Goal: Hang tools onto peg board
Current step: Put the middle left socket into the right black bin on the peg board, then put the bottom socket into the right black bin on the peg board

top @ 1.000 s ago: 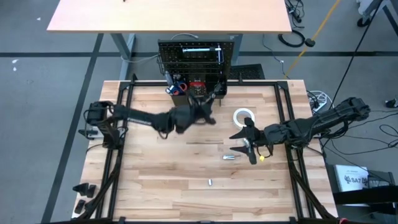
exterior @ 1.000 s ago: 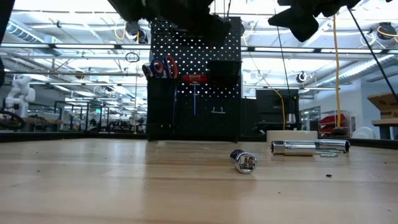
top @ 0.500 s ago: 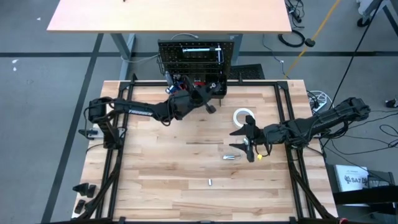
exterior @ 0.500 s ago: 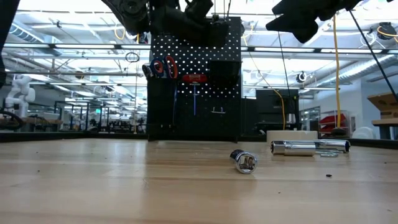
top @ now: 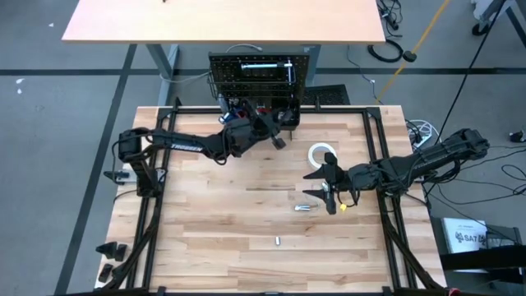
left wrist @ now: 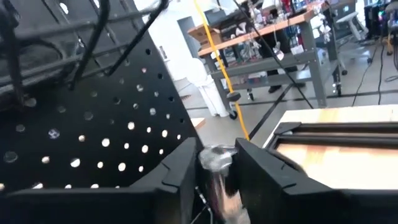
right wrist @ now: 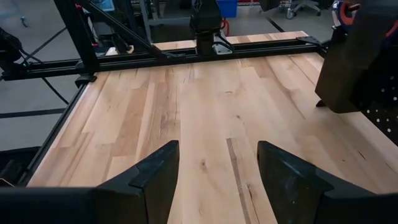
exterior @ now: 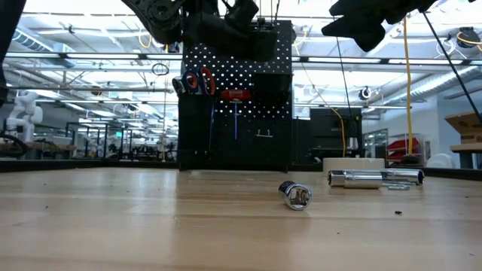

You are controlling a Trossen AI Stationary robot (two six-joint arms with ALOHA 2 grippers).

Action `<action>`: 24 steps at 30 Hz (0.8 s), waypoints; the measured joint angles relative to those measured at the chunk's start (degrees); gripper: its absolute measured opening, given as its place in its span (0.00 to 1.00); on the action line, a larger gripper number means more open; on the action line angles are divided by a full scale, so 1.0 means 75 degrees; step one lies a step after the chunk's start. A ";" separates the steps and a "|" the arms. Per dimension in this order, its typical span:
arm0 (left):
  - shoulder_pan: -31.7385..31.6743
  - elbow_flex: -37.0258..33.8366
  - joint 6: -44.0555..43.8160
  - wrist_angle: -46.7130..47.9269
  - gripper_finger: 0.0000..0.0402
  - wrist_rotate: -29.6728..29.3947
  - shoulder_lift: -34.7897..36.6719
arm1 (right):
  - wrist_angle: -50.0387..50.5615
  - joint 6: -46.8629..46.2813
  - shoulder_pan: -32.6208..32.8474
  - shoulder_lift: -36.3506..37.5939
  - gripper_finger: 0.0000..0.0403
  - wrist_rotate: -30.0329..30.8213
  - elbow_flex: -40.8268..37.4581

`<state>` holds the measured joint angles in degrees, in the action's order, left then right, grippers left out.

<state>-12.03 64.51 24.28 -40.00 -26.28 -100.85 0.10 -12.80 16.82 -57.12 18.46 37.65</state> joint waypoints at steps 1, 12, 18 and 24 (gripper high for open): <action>-0.0029 0.0000 -0.0004 0.0027 0.30 0.0001 -0.0015 | -0.0002 0.0000 0.0000 0.0000 0.52 -0.0002 0.0000; 0.0014 0.0000 -0.0006 0.0032 0.38 -0.0234 -0.0092 | 0.0019 -0.0035 0.0001 0.0000 0.52 -0.0047 0.0000; 0.0612 0.0000 0.0554 -0.0015 0.38 -0.0366 -0.0024 | 0.0594 -0.0411 0.0007 0.0000 0.52 -0.0108 -0.0003; 0.1698 -0.0031 0.1578 0.0754 0.38 -0.1148 0.0225 | 0.1029 -0.0849 0.0039 -0.0130 0.52 -0.0113 -0.0003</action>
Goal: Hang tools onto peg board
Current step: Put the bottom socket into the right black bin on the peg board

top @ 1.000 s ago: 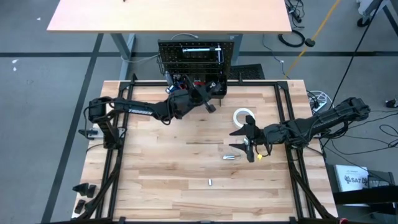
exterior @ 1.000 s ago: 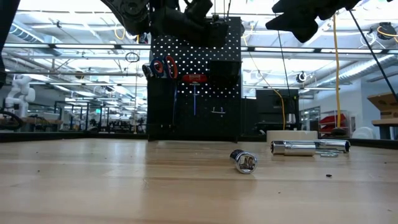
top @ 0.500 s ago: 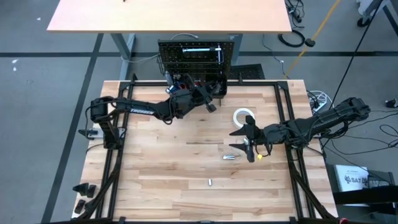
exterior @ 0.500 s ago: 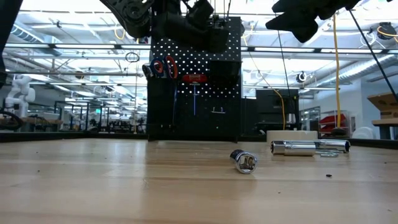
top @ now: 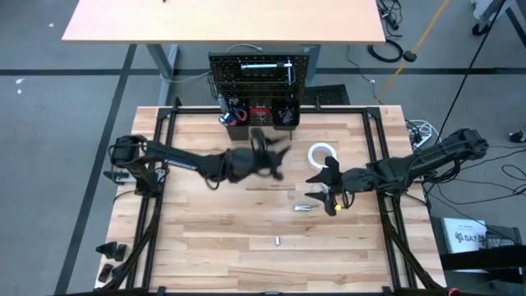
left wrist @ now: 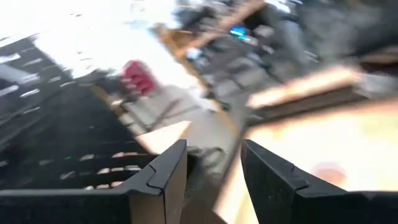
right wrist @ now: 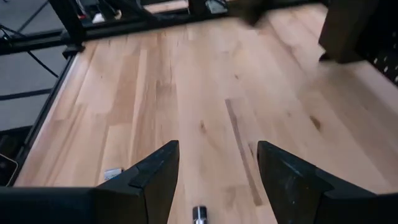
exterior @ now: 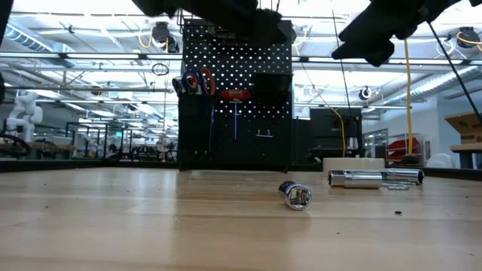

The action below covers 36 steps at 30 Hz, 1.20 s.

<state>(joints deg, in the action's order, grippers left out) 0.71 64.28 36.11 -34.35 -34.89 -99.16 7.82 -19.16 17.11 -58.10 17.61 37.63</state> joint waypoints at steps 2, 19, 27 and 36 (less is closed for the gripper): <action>0.0367 -0.0046 -0.0169 0.0919 0.38 0.0365 0.0220 | 0.0013 -0.0154 0.0038 -0.0182 0.52 -0.0045 0.0000; 0.1604 -0.2289 -0.3371 0.2514 0.38 0.4449 0.1700 | -0.2182 -0.0170 0.0128 -0.3274 0.52 -0.2247 -0.0006; 0.1615 -0.3029 -0.3567 0.1362 0.38 0.4356 0.1697 | -0.4949 -0.0152 0.0222 -0.4860 0.52 -0.3115 -0.0003; 0.1602 -0.3029 -0.3569 0.1363 0.38 0.4356 0.1698 | -0.5302 0.0032 0.0789 -0.6068 0.52 -0.2084 0.0590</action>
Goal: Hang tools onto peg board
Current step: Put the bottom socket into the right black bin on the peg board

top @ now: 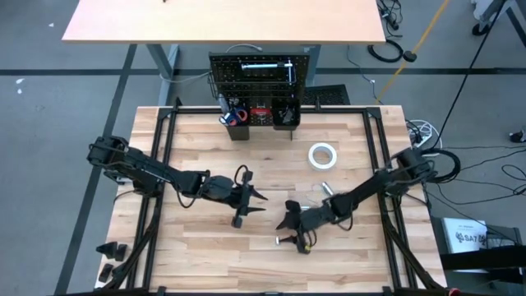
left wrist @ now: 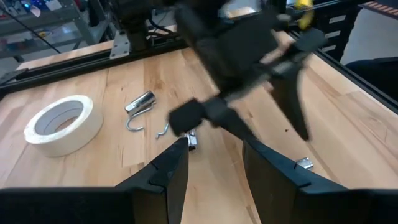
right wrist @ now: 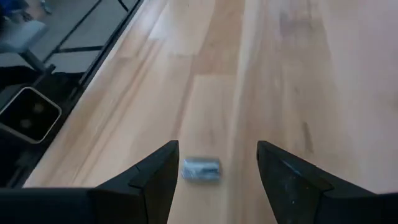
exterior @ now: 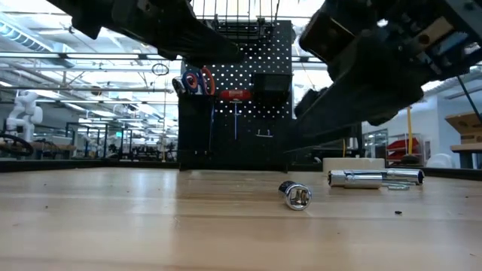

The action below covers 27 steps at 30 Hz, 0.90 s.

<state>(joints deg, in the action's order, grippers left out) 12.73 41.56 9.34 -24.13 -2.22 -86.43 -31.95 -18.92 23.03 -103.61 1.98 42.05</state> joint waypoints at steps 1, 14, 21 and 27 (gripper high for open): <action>0.0000 0.0000 0.0000 -0.0026 0.38 0.0000 0.0002 | 0.0079 0.0103 0.0112 -0.0146 0.52 0.0188 0.0194; 0.0006 0.0000 -0.0006 -0.0037 0.38 0.0000 0.0002 | 0.3035 0.0151 0.0837 -0.0889 0.52 0.2120 0.2196; 0.0006 0.0000 -0.0009 -0.0026 0.38 0.0000 -0.0001 | 0.3178 -0.0389 0.0868 -0.1058 0.52 0.2098 0.2193; 0.0006 0.0000 -0.0012 -0.0030 0.38 0.0000 -0.0001 | 0.3060 -0.0677 0.0903 -0.1452 0.52 0.2102 0.2202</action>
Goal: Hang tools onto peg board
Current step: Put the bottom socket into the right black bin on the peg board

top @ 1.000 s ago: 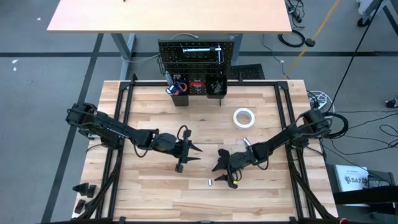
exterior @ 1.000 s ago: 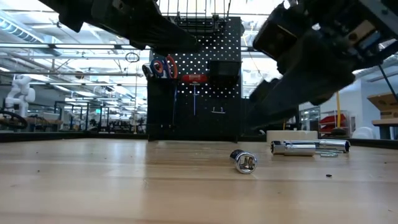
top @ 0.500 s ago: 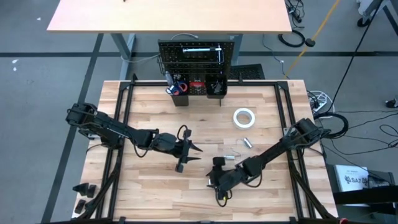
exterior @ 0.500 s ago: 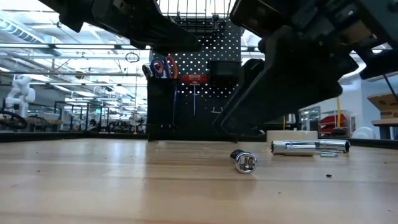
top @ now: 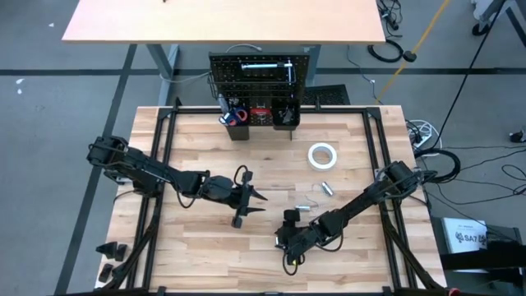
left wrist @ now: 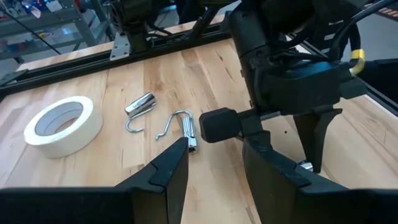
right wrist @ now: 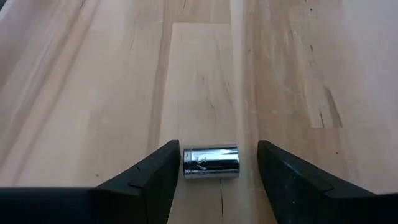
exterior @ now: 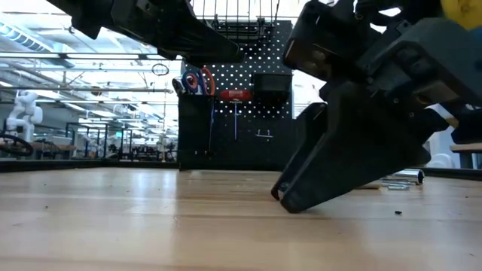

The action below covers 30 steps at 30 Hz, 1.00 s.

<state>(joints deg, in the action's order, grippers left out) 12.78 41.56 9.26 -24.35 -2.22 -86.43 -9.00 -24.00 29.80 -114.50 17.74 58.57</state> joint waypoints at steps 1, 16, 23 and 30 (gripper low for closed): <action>0.0000 0.0000 -0.0003 0.0002 0.38 0.0000 0.0000 | -0.0039 -0.0049 0.0000 -0.0041 0.52 -0.0008 0.0000; 0.0000 0.0000 0.0004 0.0113 0.38 0.0001 0.0000 | 0.0190 0.0296 -0.0017 0.0217 0.26 -0.0273 -0.0030; 0.0382 0.0000 0.0973 -0.0601 0.38 0.0070 -0.0003 | 0.1130 0.0712 -0.0023 0.1622 0.26 -0.0249 -0.0032; 0.1282 0.0005 0.4235 -0.2169 0.38 -0.0826 -0.0006 | 0.1583 0.1663 -0.0212 0.3613 0.29 -0.0214 -0.0029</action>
<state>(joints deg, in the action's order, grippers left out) 22.39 41.60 41.02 -40.62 -8.41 -86.48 2.87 -11.53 28.21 -87.40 16.14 58.35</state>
